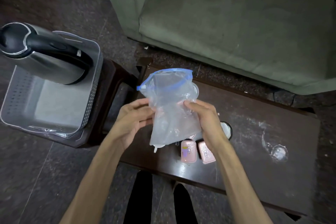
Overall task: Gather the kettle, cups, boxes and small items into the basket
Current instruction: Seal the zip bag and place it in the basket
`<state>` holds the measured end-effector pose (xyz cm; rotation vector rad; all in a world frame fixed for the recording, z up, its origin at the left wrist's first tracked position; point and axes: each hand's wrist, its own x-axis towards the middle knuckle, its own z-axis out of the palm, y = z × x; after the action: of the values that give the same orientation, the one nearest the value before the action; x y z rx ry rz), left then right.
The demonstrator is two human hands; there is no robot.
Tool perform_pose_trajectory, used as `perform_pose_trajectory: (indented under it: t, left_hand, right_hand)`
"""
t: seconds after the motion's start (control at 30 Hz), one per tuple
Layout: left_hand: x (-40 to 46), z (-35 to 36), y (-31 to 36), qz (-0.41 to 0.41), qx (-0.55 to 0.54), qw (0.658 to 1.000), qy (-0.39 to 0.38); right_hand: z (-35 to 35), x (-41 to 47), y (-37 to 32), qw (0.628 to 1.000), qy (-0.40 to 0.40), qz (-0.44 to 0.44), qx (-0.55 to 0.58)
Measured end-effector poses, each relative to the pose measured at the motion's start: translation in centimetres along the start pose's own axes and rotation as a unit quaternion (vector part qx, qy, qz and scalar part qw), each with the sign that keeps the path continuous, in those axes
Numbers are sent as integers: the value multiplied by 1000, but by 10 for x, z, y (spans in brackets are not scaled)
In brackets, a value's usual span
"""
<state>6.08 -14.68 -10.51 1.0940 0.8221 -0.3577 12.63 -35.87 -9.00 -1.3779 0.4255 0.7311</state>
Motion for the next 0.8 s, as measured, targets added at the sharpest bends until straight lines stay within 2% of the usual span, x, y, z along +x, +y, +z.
perform_pose_trajectory:
  t: [0.07, 0.13, 0.23, 0.37, 0.43, 0.5, 0.63, 0.7, 0.8]
  left_hand:
    - [0, -9, 3, 38, -38, 994, 96]
    - [-1, -19, 7, 61, -51, 987, 141]
    - [-1, -29, 10, 89, -23, 986, 139]
    - [-3, -41, 17, 131, 63, 985, 91]
    - [-3, -50, 20, 149, 118, 979, 71]
    - [-3, -58, 22, 159, 192, 966, 63]
    - [1, -77, 21, 168, 349, 916, 107]
    - [4, -89, 19, 177, 353, 911, 118]
    - [5, -106, 22, 153, 246, 951, 109]
  right_hand:
    - [-3, 3, 2, 1000, 27, -1, 7]
    - [-4, 3, 8, 999, 46, 6, -12]
    - [7, 3, 16, 997, 60, -7, -45]
    - [22, 4, 20, 976, 96, -110, -161]
    - [23, 3, 20, 961, 70, -156, -217]
    - [26, 4, 15, 934, 35, -195, -297]
    - [37, 11, 6, 861, 55, -240, -445]
    - [44, 14, 5, 864, 43, -238, -441]
    - [62, 21, 4, 917, -7, -184, -354]
